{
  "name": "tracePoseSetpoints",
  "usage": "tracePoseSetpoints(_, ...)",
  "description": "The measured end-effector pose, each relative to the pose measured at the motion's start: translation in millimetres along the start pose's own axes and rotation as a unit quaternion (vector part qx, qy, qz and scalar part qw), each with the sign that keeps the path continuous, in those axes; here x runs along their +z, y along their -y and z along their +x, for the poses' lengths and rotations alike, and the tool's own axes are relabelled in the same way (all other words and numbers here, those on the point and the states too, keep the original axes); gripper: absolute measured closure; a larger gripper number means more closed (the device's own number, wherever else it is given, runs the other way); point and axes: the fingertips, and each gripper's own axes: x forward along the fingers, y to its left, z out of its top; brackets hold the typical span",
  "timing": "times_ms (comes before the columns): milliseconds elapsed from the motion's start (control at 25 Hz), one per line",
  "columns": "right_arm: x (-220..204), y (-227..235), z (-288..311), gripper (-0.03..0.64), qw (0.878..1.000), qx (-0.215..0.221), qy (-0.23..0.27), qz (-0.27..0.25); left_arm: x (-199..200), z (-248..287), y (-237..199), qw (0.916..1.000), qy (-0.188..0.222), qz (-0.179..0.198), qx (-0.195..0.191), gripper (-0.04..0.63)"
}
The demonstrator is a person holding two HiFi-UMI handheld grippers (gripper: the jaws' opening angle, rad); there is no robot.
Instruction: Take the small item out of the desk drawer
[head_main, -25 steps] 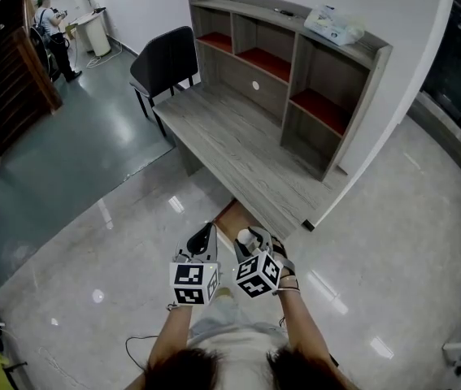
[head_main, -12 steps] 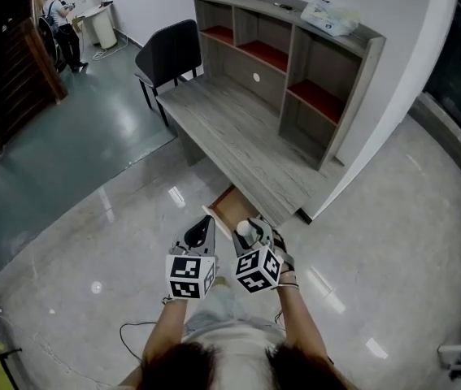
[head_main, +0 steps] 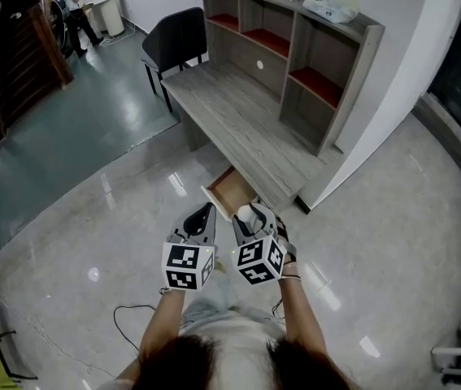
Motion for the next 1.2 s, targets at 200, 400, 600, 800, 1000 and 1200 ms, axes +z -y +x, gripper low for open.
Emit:
tracePoseSetpoints(200, 3, -3, -20, 0.420, 1.000, -0.003, 0.017, -0.004, -2, -18, 15, 1.0000, 0.002, -0.001, 0.001, 0.578)
tracePoseSetpoints(400, 4, -6, -39, 0.420, 1.000, -0.004, 0.028, -0.003, -4, -32, 27, 1.0000, -0.001, 0.000, 0.002, 0.578)
tracePoseSetpoints(600, 13, -8, -55, 0.420, 0.999, -0.008, 0.044, 0.001, 2, -41, 33, 1.0000, 0.002, 0.008, -0.001, 0.578)
tracePoseSetpoints(800, 24, -14, -63, 0.420, 0.998, -0.013, 0.055, 0.002, 6, -49, 34, 0.9998, 0.008, 0.012, -0.013, 0.578)
tracePoseSetpoints(1000, 33, -24, -68, 0.420, 0.998, -0.022, 0.057, 0.004, 9, -59, 30, 0.9995, 0.011, 0.017, -0.026, 0.578)
tracePoseSetpoints(1200, 47, -36, -75, 0.420, 0.998, -0.031, 0.059, 0.008, 12, -75, 22, 0.9991, 0.011, 0.020, -0.037, 0.578)
